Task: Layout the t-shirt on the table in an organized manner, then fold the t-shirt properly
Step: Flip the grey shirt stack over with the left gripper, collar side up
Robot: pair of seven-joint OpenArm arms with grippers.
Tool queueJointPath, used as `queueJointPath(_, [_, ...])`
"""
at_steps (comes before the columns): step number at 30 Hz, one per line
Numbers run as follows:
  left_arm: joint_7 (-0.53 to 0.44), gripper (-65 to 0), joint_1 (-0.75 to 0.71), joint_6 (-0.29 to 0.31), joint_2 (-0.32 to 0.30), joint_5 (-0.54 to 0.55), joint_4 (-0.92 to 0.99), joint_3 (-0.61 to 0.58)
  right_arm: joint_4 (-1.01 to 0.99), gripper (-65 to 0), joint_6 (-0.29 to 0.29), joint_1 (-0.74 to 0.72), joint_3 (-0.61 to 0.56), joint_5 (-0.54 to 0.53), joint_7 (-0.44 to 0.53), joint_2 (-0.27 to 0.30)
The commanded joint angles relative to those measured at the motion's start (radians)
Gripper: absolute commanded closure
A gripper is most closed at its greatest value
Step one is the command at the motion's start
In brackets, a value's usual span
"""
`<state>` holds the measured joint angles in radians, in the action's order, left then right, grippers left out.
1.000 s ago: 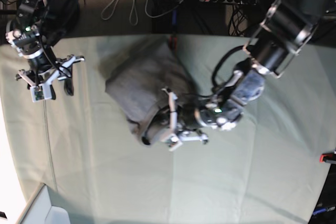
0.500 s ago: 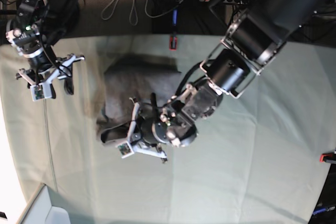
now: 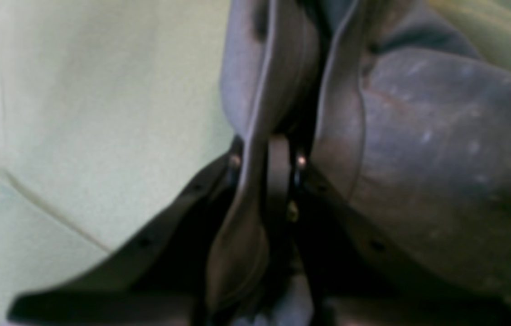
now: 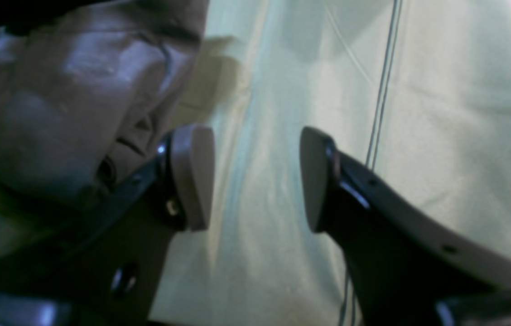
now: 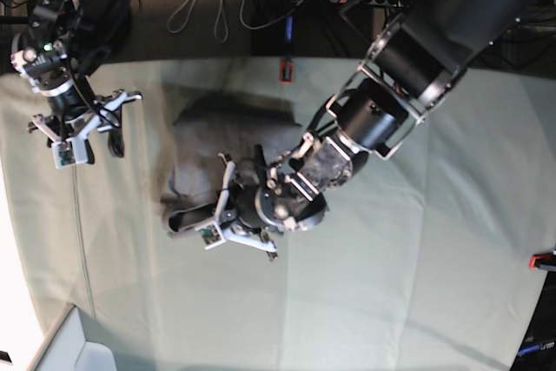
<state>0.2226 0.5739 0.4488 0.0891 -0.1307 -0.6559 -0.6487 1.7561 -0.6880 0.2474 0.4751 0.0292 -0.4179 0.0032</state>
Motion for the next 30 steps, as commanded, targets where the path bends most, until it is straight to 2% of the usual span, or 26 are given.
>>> queueJointPath(1, [-0.021, -0.1, 0.039, -0.006, 0.011, 0.007, -0.014, 0.007, 0.015, -30.6, -0.010, -0.007, 0.001, -0.010, 0.024, 0.008])
queueJointPath(20, [-0.013, -0.1, 0.048, -0.009, 0.013, 0.009, -0.003, 0.008, 0.015, -30.6, -0.010, -0.003, 0.001, -0.010, 0.024, 0.010])
queueJointPath(22, [-0.013, -0.4, 0.048, -0.025, 0.013, 0.009, -0.003, 0.008, 0.015, -30.6, -0.010, -0.003, 0.001, -0.010, 0.024, 0.010])
queueJointPath(24, [-0.013, -3.9, 0.048, -0.054, 0.013, 0.007, -0.002, 0.008, 0.017, -30.6, -0.010, -0.003, 0.001, -0.010, 0.024, 0.010])
queueJointPath(30, [-0.021, -24.3, 0.050, -0.112, 0.011, 0.007, -0.011, 0.008, 0.018, -30.6, -0.010, -0.003, 0.001, -0.010, 0.024, 0.008])
